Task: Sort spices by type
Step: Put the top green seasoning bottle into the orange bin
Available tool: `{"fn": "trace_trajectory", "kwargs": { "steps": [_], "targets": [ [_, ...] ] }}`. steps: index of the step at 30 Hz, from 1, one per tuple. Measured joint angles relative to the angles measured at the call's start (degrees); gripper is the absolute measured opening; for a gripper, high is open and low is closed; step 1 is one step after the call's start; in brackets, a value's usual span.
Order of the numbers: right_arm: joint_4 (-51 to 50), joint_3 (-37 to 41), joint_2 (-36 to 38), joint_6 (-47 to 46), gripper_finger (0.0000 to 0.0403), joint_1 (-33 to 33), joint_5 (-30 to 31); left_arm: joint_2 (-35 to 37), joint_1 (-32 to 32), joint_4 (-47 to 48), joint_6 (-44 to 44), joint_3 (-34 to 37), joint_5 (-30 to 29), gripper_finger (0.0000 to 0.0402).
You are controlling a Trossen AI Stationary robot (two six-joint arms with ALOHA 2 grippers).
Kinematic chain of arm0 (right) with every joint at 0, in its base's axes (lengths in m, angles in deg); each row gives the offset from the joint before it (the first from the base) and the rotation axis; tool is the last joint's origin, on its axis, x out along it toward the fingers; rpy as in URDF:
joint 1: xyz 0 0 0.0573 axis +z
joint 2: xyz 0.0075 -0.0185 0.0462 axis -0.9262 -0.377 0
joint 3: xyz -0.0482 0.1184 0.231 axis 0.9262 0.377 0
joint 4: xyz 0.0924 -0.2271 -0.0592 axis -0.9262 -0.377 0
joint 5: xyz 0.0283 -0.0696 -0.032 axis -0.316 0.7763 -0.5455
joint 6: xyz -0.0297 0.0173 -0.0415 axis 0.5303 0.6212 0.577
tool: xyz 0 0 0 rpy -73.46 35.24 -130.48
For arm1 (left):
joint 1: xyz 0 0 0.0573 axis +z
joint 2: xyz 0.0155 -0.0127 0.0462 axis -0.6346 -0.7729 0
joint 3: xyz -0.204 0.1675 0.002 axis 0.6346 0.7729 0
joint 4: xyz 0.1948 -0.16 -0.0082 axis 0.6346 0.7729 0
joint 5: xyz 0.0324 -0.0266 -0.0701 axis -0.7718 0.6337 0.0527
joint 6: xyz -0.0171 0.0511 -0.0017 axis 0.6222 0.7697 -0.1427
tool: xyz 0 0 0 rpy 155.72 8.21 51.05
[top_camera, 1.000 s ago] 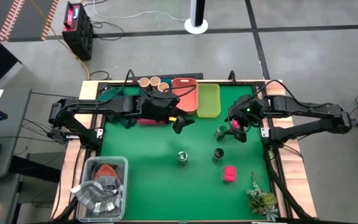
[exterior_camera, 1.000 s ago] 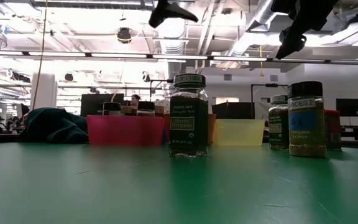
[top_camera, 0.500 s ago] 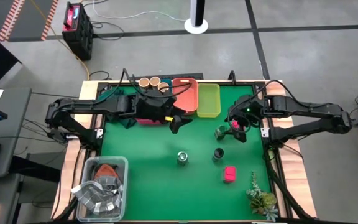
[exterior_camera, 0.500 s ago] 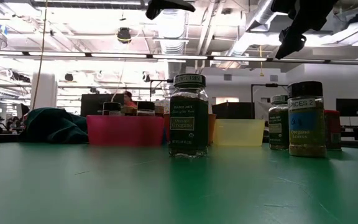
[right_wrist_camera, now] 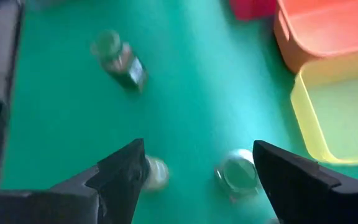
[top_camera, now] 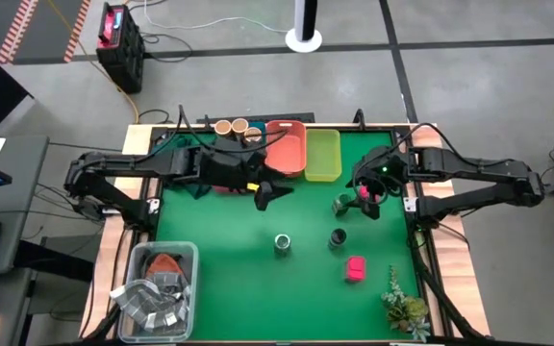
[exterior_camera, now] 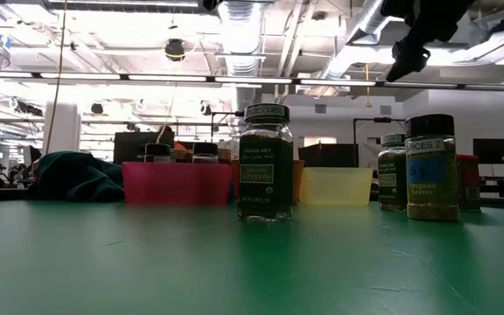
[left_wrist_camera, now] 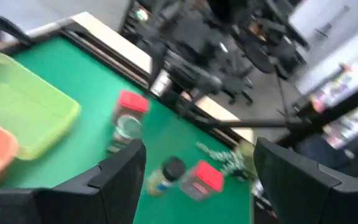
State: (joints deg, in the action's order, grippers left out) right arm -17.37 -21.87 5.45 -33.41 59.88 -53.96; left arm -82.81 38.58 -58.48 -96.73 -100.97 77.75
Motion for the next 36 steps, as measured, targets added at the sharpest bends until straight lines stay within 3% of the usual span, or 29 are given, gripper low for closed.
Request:
{"fn": "trace_trajectory", "kwargs": {
  "steps": [7, 22, 30, 36],
  "targets": [
    [6.65, 0.0, -0.01, -15.88, 0.0322, 0.42, 0.02, -1.44, -4.64, 0.34, 1.24, 0.0, 1.29, 0.0283],
    [4.37, -0.02, -4.94, -20.7, 0.0322, 1.25, -0.01, -3.08, -6.63, 5.63, 1.51, 0.02, -7.6, 0.0283],
    [-1.91, -0.02, -11.97, -19.87, 0.0322, 1.86, 0.18, -3.08, -5.18, 8.04, 3.21, 0.02, -11.56, 0.0283],
    [-6.57, -0.07, -17.74, -19.98, 0.0322, 5.4, 10.94, -3.08, -2.82, 8.77, 3.23, 0.02, -11.45, 0.0283]
  ]
}}
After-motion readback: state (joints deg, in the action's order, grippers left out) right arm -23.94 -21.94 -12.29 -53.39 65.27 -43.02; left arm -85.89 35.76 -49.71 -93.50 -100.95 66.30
